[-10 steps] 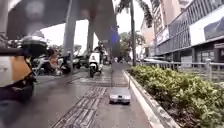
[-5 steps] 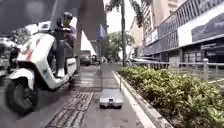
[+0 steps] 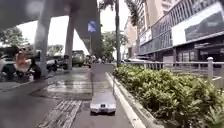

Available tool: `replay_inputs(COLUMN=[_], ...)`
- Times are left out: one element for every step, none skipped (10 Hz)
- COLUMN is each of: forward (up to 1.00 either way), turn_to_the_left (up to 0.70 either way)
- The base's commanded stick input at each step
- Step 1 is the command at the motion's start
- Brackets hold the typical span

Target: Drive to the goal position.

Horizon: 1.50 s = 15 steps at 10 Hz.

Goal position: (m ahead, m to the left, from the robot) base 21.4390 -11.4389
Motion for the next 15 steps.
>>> replay_inputs(forward=[0.45, 0.45, 0.45, 0.45, 0.45, 0.45, 0.45, 0.45, 0.45, 0.45, 0.45, 0.45, 0.45, 0.46, 0.54], turn_to_the_left=[0.03, 0.20, 0.25, 0.27, 0.27, 0.13, 0.03, 0.03, 0.03, 0.03, 0.03, 0.03, 0.03, 0.03, 0.02])
